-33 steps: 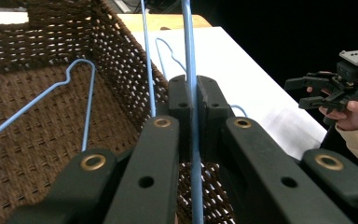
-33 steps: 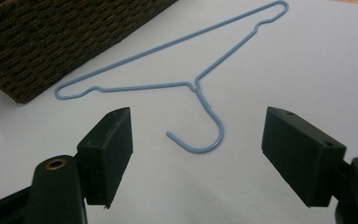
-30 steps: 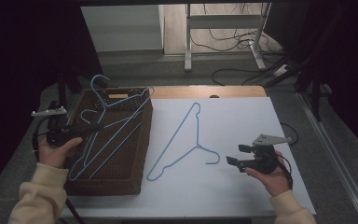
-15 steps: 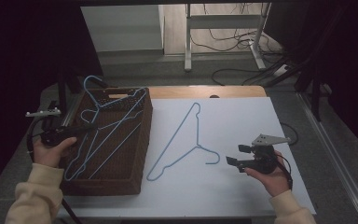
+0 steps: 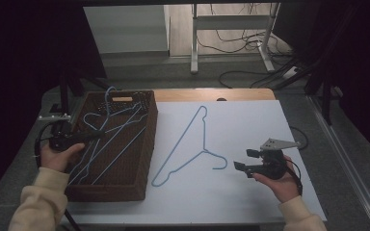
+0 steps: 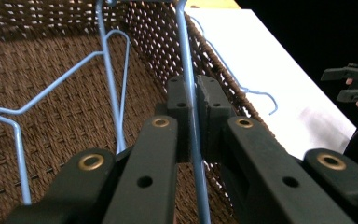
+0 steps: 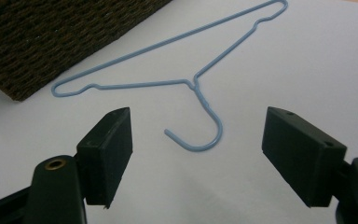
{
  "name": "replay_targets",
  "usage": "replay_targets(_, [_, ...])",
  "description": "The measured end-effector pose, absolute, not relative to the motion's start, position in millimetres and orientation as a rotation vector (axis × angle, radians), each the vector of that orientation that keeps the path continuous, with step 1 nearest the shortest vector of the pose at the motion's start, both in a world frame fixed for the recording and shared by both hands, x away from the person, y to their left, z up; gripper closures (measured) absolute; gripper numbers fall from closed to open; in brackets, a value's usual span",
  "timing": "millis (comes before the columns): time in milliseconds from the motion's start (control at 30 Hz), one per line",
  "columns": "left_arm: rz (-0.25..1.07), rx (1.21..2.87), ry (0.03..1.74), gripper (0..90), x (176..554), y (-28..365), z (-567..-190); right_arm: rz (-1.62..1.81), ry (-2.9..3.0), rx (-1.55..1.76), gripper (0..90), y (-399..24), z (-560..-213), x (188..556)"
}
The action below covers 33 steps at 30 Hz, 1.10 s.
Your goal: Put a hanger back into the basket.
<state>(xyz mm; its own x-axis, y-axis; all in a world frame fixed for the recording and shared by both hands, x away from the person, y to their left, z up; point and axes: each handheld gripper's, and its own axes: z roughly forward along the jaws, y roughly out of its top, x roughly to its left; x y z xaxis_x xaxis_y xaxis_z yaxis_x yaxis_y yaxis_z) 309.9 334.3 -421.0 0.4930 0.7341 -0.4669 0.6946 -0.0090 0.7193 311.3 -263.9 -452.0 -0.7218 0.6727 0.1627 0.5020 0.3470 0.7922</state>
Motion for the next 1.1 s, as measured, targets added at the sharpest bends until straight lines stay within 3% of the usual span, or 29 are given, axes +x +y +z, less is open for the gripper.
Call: replay_targets(1100, [-0.014,1.817,1.114,85.1,322.2,317.8,-422.7,1.299,2.417,1.058,24.4,-262.6,-452.6,311.9])
